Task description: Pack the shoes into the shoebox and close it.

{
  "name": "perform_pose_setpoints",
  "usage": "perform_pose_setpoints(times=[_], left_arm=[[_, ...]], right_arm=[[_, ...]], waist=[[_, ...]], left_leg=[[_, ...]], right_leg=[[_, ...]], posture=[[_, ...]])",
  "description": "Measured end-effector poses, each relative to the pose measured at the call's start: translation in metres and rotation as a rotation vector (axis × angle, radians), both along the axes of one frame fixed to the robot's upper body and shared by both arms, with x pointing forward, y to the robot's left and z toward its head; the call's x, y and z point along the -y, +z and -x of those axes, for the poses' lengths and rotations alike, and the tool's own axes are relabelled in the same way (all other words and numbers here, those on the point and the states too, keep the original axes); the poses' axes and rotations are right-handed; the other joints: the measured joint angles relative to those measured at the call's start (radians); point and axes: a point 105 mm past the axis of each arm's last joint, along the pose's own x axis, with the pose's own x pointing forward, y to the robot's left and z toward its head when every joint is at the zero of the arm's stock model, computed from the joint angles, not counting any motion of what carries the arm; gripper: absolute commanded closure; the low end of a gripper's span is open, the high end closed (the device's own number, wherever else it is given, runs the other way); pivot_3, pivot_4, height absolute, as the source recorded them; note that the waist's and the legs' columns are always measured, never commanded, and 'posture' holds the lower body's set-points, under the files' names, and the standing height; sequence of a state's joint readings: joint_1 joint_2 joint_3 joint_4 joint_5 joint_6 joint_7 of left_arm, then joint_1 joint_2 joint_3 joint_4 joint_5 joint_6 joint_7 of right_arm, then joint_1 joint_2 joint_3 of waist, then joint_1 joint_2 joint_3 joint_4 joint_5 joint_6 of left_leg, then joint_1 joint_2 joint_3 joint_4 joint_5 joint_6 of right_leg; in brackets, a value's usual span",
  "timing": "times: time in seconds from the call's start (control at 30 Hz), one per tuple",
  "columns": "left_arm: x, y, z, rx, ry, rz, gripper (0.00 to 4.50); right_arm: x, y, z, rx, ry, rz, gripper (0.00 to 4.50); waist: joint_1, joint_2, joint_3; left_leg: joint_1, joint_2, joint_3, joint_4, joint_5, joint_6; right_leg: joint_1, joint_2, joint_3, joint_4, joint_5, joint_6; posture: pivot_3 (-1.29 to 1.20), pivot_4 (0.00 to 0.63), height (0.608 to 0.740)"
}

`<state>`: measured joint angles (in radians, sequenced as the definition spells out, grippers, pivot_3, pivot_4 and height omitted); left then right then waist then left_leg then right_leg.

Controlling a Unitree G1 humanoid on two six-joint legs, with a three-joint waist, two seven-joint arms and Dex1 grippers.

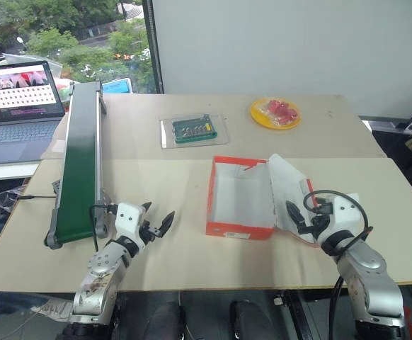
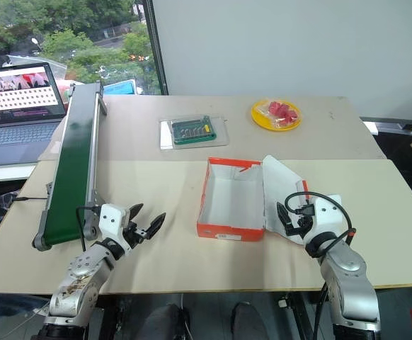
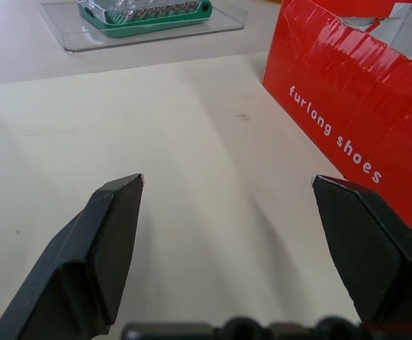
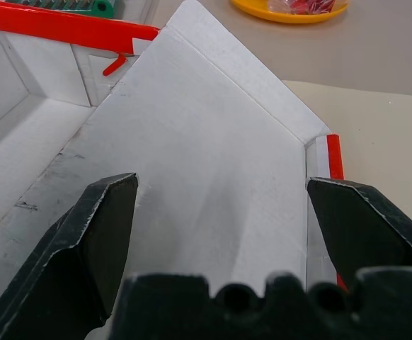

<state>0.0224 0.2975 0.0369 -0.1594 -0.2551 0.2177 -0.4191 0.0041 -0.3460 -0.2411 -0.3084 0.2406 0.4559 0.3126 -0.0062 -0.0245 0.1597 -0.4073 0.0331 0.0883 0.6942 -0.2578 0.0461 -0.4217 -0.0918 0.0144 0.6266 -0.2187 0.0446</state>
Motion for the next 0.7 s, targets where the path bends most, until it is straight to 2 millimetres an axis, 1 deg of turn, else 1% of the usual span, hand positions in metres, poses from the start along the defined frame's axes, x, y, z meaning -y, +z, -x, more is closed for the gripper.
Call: perform_pose_setpoints(times=[0.13, 0.23, 0.33, 0.4, 0.47, 0.53, 0.57, 0.67, 0.7], left_arm=[[-0.001, -0.002, -0.002, -0.008, -0.010, -0.003, 0.42], [-0.011, -0.005, -0.004, -0.026, 0.005, 0.013, 0.42], [-0.021, -0.003, -0.010, -0.024, 0.027, 0.011, 0.42], [-0.030, 0.007, -0.018, 0.007, 0.054, 0.015, 0.42], [-0.038, 0.026, -0.029, 0.063, 0.086, 0.005, 0.42], [-0.043, 0.043, -0.037, 0.113, 0.107, 0.000, 0.42], [-0.043, 0.047, -0.040, 0.127, 0.111, 0.000, 0.42], [-0.041, 0.065, -0.051, 0.152, 0.133, 0.008, 0.42], [-0.039, 0.074, -0.055, 0.166, 0.139, 0.010, 0.42]], right_arm=[[0.000, 0.000, 0.000, 0.008, 0.000, 0.002, 0.04], [0.000, 0.002, -0.001, 0.015, 0.002, 0.001, 0.04], [-0.004, 0.012, -0.008, 0.047, 0.020, -0.001, 0.04], [-0.010, 0.027, -0.016, 0.095, 0.045, -0.010, 0.04], [-0.017, 0.046, -0.026, 0.141, 0.084, 0.004, 0.04], [-0.025, 0.061, -0.033, 0.181, 0.118, 0.015, 0.04], [-0.027, 0.064, -0.034, 0.190, 0.128, 0.017, 0.04], [-0.037, 0.073, -0.052, 0.194, 0.177, 0.050, 0.04], [-0.043, 0.076, -0.058, 0.198, 0.202, 0.070, 0.04]], waist=[[0.000, 0.000, 0.000], [-0.002, 0.000, 0.000], [-0.007, 0.000, 0.000], [-0.007, 0.000, 0.000], [-0.007, 0.000, 0.000], [-0.006, 0.000, 0.000], [-0.006, 0.000, 0.000], [-0.006, 0.000, 0.000], [-0.006, -0.001, 0.000]], left_leg=[[0.000, 0.000, 0.000, 0.000, 0.000, 0.000], [0.000, 0.000, 0.000, 0.000, 0.000, 0.000], [0.000, 0.000, 0.000, 0.000, 0.000, 0.000], [0.001, 0.000, 0.000, 0.000, 0.000, 0.000], [0.000, 0.000, 0.000, 0.000, 0.000, 0.000], [0.000, 0.000, 0.000, 0.000, 0.000, 0.000], [0.000, 0.000, 0.000, 0.000, 0.000, 0.000], [-0.002, -0.001, 0.000, 0.001, 0.000, 0.000], [-0.002, -0.001, 0.000, 0.001, 0.000, 0.000]], right_leg=[[0.000, 0.000, 0.000, 0.000, 0.000, 0.000], [0.000, 0.000, 0.000, 0.000, 0.000, 0.000], [0.000, 0.000, 0.000, 0.001, 0.000, 0.000], [0.000, 0.000, 0.000, 0.001, 0.000, 0.000], [0.000, 0.000, 0.000, 0.001, 0.000, 0.000], [0.000, 0.000, 0.000, 0.000, 0.000, 0.000], [0.000, 0.000, -0.001, 0.000, 0.000, 0.000], [-0.001, 0.000, -0.001, 0.000, 0.000, 0.001], [-0.001, 0.000, -0.001, 0.000, 0.001, 0.001]], posture=[[0.00, 0.150, 0.740], [0.00, 0.150, 0.740], [0.00, 0.150, 0.740], [0.00, 0.150, 0.740], [0.00, 0.150, 0.740], [0.00, 0.150, 0.740], [0.00, 0.150, 0.740], [0.00, 0.150, 0.740], [0.00, 0.150, 0.740]])
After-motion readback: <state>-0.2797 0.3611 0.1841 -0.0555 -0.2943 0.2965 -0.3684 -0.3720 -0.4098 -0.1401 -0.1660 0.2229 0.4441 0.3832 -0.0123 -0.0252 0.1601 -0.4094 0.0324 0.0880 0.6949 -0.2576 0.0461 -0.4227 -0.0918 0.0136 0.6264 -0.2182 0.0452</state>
